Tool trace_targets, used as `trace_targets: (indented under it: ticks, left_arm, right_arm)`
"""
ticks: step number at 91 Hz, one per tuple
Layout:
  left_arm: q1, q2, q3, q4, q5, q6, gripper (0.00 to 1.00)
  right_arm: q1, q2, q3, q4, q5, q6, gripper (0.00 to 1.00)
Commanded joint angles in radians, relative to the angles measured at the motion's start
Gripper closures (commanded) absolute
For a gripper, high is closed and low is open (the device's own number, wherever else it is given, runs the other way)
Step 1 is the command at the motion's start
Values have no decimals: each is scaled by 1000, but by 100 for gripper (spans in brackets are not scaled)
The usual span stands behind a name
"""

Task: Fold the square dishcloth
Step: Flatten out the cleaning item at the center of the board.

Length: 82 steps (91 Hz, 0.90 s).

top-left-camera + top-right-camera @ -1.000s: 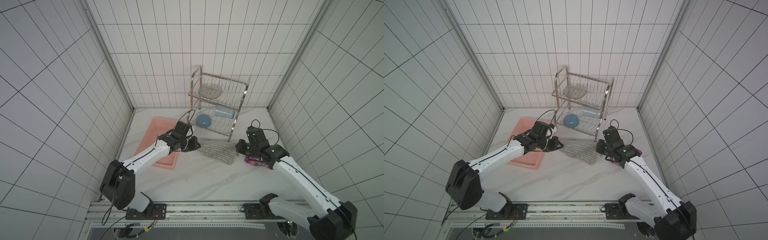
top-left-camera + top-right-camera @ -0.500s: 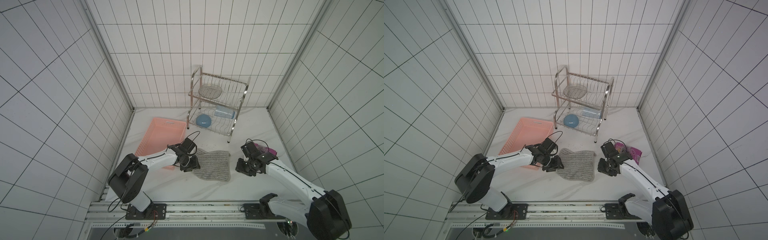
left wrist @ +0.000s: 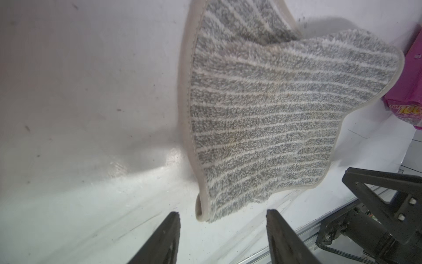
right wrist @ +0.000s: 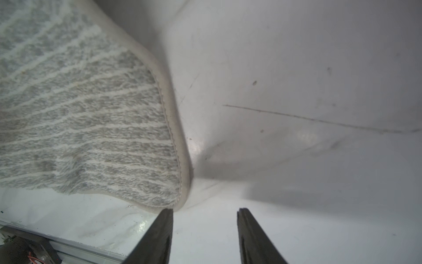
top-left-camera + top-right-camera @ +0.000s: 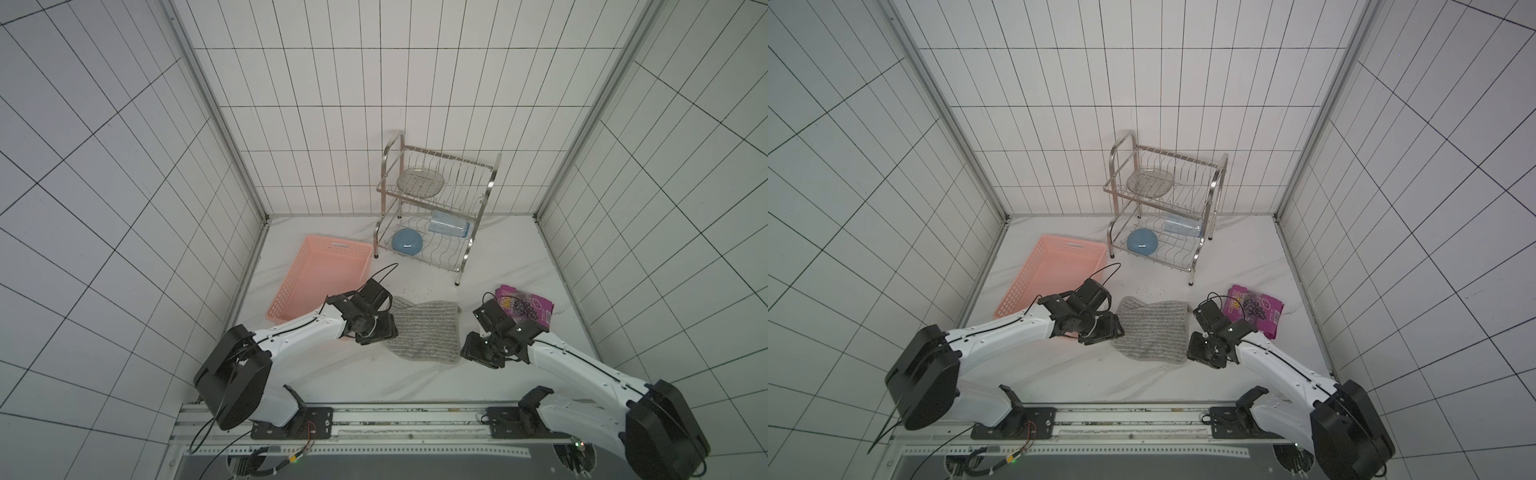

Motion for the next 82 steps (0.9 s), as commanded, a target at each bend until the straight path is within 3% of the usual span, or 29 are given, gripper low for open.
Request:
trace_targets:
  ticks: [1, 18, 38, 74, 82]
  left_arm:
    - [-29, -12, -49, 4, -30, -25, 36]
    - [-34, 11, -113, 128, 12, -35, 37]
    - [-34, 47, -102, 165, -14, -14, 42]
    - [-36, 42, -105, 190, -31, -14, 42]
    - [-38, 54, -105, 198, -43, -12, 42]
  right_arm:
    - [49, -3, 11, 7, 62, 49, 46]
    - [119, 83, 39, 35, 133, 93, 41]
    - [194, 156, 86, 37, 224, 134, 41]
    - [256, 241, 74, 0, 254, 203, 53]
    - [275, 246, 62, 7, 241, 214, 65]
